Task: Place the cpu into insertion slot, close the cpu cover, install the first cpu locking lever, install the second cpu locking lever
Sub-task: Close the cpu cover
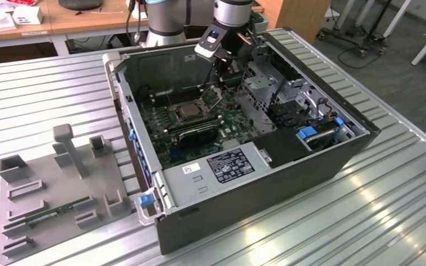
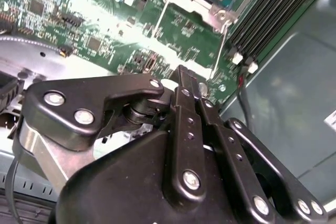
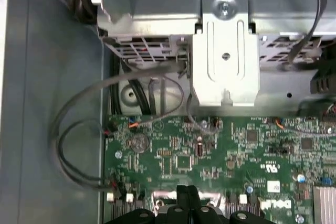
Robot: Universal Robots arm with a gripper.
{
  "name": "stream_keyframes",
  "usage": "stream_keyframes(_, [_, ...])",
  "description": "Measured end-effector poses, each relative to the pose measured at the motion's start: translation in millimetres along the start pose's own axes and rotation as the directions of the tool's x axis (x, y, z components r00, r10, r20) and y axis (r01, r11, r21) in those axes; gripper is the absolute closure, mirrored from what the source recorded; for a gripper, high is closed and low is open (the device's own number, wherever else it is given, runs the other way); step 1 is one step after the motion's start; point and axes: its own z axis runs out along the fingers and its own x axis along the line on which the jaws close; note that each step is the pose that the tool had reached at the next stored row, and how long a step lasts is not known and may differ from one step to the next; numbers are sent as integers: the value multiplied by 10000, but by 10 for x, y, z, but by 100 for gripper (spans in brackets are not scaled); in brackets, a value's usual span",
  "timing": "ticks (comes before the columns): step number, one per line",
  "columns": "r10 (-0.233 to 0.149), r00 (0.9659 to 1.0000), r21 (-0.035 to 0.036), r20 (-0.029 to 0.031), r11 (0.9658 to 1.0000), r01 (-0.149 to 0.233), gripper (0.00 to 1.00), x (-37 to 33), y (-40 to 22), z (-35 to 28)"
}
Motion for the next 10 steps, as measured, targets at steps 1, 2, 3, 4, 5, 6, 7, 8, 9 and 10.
stream_keyframes(1, [-1, 10000, 0, 0, 10000, 1, 89, 0, 21, 1])
stream_keyframes(2, [-1, 10000, 0, 0, 10000, 1, 89, 1, 41, 1])
stream_keyframes(3, [-1, 10000, 0, 0, 10000, 1, 89, 1, 59, 2])
stream_keyframes(4, [-1, 10000, 0, 0, 10000, 1, 89, 2, 73, 3])
stream_keyframes(5, [-1, 10000, 0, 0, 10000, 1, 89, 2, 83, 4])
stream_keyframes(6, [-1, 10000, 0, 0, 10000, 1, 89, 2, 89, 7])
stream_keyframes(7, [-1, 10000, 0, -1, 10000, 1, 89, 2, 93, 11])
stream_keyframes(8, [-1, 10000, 0, -1, 10000, 1, 89, 2, 96, 16])
stream_keyframes(9, [-1, 10000, 0, 0, 10000, 1, 89, 1, 99, 22])
stream_keyframes(10, [-1, 10000, 0, 0, 10000, 1, 89, 1, 102, 30])
